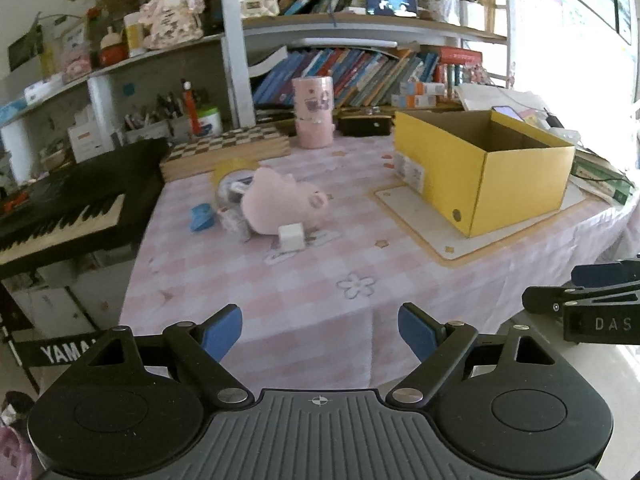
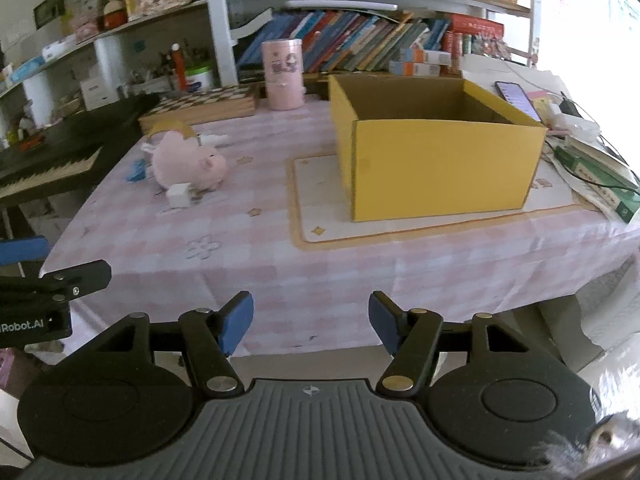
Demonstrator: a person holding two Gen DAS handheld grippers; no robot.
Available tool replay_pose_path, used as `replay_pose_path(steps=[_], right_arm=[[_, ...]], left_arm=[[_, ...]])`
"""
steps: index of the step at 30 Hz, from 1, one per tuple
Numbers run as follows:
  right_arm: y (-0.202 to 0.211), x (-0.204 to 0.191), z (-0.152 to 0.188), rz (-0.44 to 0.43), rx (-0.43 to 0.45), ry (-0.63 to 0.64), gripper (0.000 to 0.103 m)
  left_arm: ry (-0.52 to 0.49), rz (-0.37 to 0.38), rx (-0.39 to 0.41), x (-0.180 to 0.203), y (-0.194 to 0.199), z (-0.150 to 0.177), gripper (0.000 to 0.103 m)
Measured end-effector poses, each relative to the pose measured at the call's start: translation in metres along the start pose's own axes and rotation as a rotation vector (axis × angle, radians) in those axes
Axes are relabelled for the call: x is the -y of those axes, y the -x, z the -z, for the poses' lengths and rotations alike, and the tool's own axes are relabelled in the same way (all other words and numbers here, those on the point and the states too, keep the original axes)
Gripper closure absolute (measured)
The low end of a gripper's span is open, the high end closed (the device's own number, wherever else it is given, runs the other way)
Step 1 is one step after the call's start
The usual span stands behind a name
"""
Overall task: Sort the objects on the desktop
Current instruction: 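Withdraw both open grippers from the box back toward the pig plush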
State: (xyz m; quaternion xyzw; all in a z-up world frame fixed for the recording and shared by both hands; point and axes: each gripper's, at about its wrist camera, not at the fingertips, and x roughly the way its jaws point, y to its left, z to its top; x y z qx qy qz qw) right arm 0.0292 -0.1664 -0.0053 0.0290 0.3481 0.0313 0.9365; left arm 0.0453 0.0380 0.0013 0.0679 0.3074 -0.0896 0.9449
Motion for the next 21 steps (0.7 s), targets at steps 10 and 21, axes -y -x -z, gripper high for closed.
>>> replay_pose_path(steps=[10,21], right_arm=[[0.002,-0.043,-0.006,-0.072,0.031,0.073,0.039],[0.002,-0.067,0.0,-0.111,0.009,0.121,0.031]], left_arm=[[0.059,-0.061,0.049,-0.026,0.016,0.009,0.015],[0.071,-0.088,0.042,-0.036,0.028,0.023,0.015]])
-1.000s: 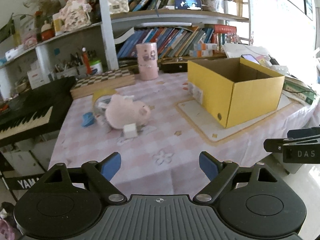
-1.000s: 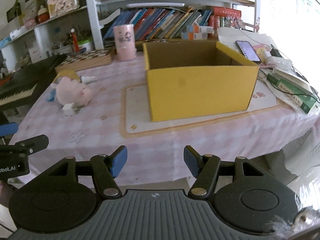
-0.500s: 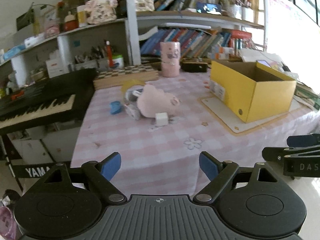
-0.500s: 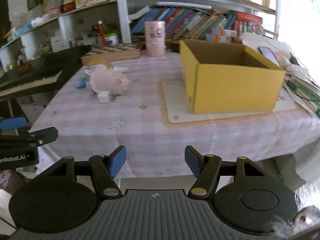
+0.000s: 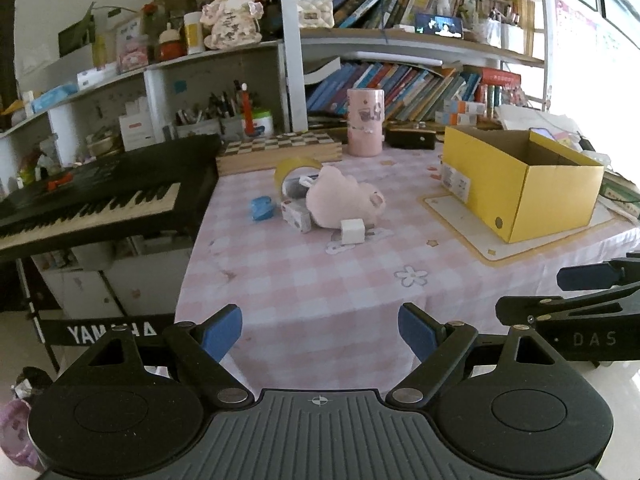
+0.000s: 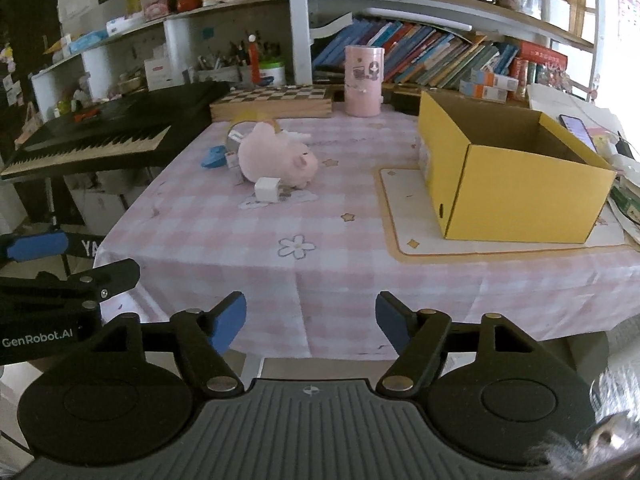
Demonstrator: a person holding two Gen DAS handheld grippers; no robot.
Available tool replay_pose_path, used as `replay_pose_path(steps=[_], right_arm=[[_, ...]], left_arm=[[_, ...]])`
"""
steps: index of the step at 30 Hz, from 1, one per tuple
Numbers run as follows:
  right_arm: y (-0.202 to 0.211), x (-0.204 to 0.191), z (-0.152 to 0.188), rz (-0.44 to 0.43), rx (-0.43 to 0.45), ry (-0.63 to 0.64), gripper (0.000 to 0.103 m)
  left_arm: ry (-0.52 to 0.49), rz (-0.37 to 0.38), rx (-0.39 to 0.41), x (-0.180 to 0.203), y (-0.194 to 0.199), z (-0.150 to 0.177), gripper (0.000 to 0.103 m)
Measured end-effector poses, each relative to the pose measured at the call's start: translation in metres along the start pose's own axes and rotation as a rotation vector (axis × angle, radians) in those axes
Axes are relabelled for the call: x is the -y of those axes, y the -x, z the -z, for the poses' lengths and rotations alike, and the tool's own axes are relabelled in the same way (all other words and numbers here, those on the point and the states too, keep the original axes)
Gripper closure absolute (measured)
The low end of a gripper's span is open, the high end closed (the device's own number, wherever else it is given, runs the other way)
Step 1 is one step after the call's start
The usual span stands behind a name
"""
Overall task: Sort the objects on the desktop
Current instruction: 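Withdraw both open grippers from the box back toward the pig plush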
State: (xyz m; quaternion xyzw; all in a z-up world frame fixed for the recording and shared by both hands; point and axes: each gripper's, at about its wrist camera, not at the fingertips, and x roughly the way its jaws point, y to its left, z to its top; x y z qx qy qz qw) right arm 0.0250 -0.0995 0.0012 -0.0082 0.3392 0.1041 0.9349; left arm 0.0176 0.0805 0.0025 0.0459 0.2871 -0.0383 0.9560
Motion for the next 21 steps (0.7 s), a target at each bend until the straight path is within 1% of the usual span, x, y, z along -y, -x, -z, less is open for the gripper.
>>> replay_pose_path(steps=[2,5,15,21], right_arm=[[-0.001,-0.003,-0.001,-0.005,-0.004,0.007,0.028],[-0.003,-0.007,-0.001,-0.01,-0.007,0.014,0.025],[-0.004,-0.017,-0.006,-0.01,-0.006,0.03,0.023],[-0.006,-0.015,-0.008,0.004,-0.002,0.014,0.023]], left_arm=[[0.001,-0.007,-0.001,-0.002,0.0,0.001,0.014],[0.009,-0.017,0.005,-0.006,0.001,0.001,0.008],[0.014,-0.01,0.024,-0.015,0.0,-0.001,0.007],[-0.002,0.006,0.02,-0.014,-0.005,-0.003,0.007]])
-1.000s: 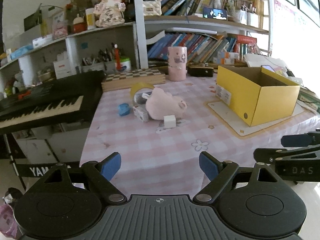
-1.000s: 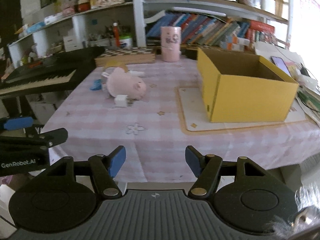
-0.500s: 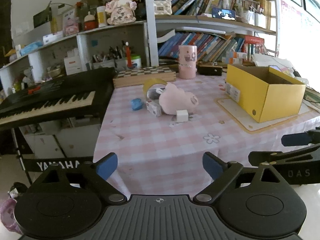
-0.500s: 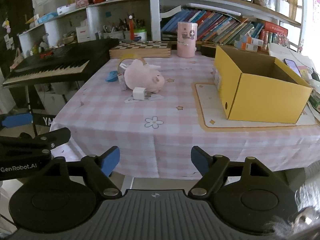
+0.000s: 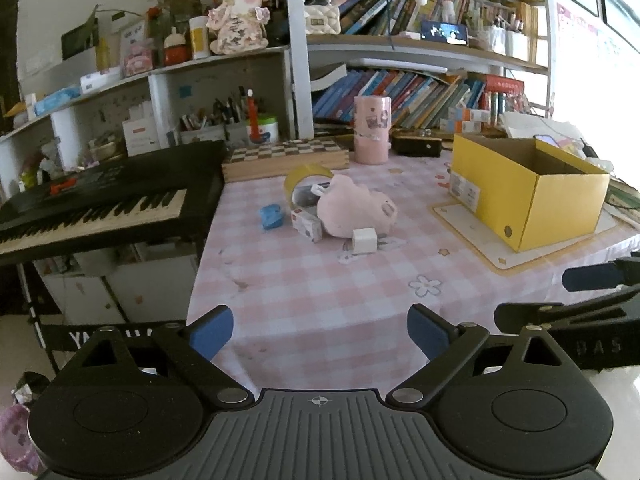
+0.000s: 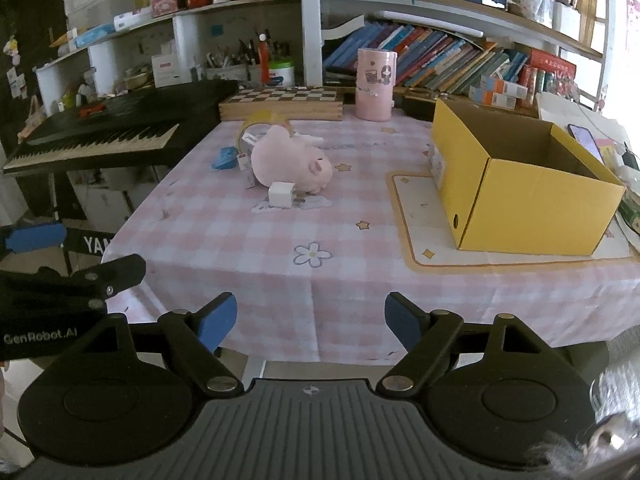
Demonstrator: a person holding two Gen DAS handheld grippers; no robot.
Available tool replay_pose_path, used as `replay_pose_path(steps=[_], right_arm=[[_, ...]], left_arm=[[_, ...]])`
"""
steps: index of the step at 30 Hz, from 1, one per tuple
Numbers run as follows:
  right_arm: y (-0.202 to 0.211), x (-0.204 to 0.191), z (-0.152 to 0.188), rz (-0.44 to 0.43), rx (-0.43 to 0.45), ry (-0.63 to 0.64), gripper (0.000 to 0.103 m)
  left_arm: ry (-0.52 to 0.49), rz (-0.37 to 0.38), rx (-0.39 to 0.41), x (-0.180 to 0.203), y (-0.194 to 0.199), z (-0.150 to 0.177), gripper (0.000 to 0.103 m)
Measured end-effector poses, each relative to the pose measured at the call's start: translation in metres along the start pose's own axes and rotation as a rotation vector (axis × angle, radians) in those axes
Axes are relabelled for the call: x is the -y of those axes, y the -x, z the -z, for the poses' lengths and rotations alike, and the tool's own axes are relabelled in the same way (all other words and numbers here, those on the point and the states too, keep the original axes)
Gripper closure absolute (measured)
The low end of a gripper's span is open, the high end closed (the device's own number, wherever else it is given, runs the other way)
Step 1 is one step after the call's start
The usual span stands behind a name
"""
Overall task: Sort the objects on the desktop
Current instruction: 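Withdraw both open grippers from the box back toward the pig plush, then grasp the white charger cube with the left gripper while the right gripper grasps the pink plush pig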
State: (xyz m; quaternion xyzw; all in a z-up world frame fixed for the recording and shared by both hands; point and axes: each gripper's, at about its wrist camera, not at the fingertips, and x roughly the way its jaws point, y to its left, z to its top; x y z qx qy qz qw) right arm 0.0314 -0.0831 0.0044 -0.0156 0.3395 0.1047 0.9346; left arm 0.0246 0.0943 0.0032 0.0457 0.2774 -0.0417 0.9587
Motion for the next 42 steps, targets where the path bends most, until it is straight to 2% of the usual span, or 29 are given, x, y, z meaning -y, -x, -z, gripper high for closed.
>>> replay_pose_path(steps=[17,29,36,42], right_arm=[[-0.037,0.008,-0.028,-0.034,-0.008,0.035,0.022],[-0.077,0.047,-0.078,-0.028,0.042,0.008,0.022],[-0.099,0.066,-0.104,-0.039,0.053,0.015,0.022],[-0.114,0.077,-0.117,-0.058,0.052,0.039,0.022]], left_arm=[[0.028,-0.036,-0.04,-0.001,-0.036,-0.016,0.007],[0.057,-0.058,-0.034,0.01,-0.083,-0.047,0.007],[0.084,-0.064,-0.071,0.022,-0.116,-0.058,0.007],[0.066,-0.043,-0.134,0.037,-0.144,-0.063,0.007]])
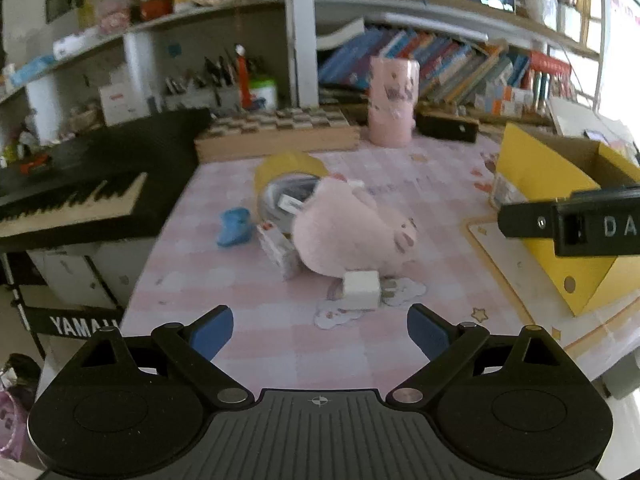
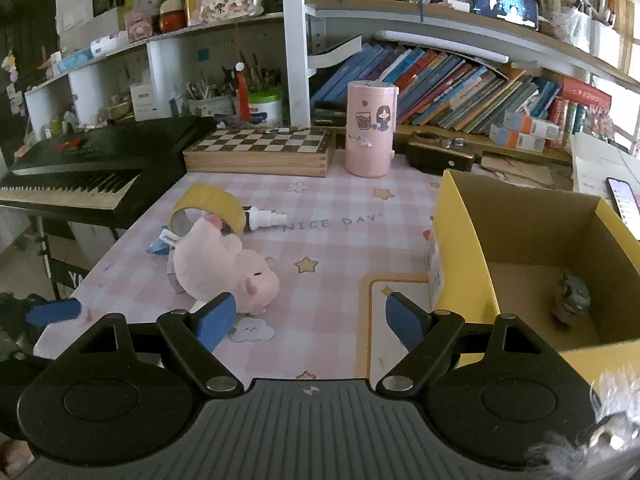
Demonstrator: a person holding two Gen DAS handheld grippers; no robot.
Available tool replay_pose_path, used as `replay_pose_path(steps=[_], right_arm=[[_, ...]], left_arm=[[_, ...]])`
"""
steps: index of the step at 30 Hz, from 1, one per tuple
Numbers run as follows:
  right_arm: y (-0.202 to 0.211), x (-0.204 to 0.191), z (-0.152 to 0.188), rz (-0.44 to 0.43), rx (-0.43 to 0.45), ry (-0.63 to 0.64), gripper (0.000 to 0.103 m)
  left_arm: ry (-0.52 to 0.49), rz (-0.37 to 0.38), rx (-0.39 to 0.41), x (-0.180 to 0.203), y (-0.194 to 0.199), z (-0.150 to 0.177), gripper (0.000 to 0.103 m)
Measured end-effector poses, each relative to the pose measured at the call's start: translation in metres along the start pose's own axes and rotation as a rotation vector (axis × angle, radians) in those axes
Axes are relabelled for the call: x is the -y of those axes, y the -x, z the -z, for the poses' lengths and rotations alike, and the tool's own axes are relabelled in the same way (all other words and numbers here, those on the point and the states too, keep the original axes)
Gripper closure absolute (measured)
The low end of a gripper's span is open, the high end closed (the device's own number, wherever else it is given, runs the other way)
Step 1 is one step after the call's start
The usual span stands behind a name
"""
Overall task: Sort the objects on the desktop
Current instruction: 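Grasp the white charger cube with the left gripper while the right gripper grasps the pink plush pig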
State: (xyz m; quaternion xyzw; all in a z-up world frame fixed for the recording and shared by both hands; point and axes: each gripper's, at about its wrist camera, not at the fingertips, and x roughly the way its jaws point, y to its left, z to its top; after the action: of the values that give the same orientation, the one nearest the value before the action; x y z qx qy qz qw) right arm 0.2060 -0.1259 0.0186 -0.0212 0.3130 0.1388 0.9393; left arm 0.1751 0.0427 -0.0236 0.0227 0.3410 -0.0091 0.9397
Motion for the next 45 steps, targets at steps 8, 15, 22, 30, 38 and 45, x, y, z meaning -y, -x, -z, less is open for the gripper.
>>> replay_pose_path(steps=[8,15,22,30,38,45], right_arm=[[-0.022,0.014,-0.011,-0.038,-0.026,0.009,0.022],[-0.034,0.017,-0.025,-0.074,-0.01,0.048,0.021],[-0.045,0.025,-0.034,-0.091,-0.01,0.057,0.02],[-0.056,0.025,-0.038,-0.12,-0.018,0.076,0.02],[-0.064,0.025,-0.039,-0.124,-0.032,0.08,0.02],[-0.072,0.023,-0.041,-0.149,-0.051,0.08,0.02]], left_arm=[[-0.002,-0.006,-0.043,0.017,-0.025,-0.009,0.008],[0.04,-0.021,-0.064,0.021,-0.041,-0.013,0.008],[0.023,-0.026,-0.069,0.029,-0.051,-0.018,0.01],[0.026,-0.034,-0.093,0.031,-0.061,-0.02,0.017],[0.002,-0.011,-0.129,0.037,-0.081,-0.022,0.038],[0.032,0.023,-0.144,0.029,-0.08,-0.02,0.062]])
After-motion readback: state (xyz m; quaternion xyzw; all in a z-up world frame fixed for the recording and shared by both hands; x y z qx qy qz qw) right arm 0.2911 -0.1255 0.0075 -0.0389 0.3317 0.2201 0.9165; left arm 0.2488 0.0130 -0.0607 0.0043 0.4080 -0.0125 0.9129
